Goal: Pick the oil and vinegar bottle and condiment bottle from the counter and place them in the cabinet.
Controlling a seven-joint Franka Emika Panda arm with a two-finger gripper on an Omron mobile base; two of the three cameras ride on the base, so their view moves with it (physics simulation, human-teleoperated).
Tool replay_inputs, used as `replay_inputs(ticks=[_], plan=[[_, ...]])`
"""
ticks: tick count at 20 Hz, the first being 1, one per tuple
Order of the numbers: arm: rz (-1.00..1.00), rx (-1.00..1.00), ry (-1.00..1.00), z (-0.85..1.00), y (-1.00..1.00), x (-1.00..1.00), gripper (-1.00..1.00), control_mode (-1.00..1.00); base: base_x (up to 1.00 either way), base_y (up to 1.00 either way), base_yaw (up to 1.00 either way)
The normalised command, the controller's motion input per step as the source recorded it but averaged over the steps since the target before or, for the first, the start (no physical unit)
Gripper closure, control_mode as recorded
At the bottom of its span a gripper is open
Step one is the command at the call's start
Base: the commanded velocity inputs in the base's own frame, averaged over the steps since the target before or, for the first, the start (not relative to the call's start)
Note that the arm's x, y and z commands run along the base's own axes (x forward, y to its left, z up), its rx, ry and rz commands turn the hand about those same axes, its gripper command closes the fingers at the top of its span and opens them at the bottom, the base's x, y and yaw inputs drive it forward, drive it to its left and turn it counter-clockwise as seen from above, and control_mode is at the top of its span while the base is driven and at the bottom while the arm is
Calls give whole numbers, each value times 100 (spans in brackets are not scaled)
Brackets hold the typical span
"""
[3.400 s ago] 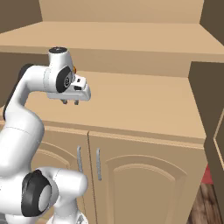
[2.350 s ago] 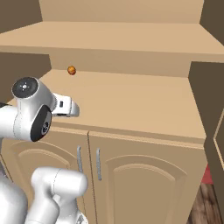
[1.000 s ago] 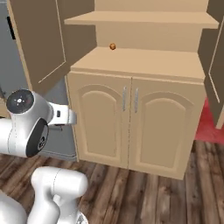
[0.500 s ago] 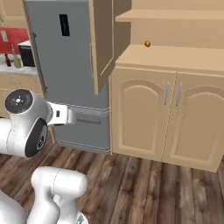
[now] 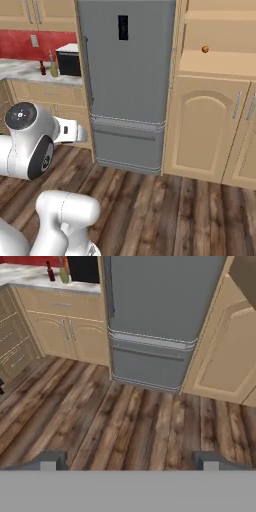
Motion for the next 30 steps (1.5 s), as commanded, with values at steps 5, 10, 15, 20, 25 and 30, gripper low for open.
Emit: replay_inputs(ticks=[5, 10, 15, 20, 25, 30], plan=[[0, 0, 0, 0, 0, 0, -100, 100, -23, 100, 0], [0, 0, 0, 0, 0, 0, -100, 100, 1, 100, 0], [0, 0, 0, 0, 0, 0, -100, 100, 61, 98, -2], [0, 0, 0, 0, 0, 0, -100, 100, 98, 71, -8], [0, 0, 0, 0, 0, 0, -100, 100, 100, 59, -8], [0, 0, 0, 0, 0, 0, -100, 100, 100, 57, -8]])
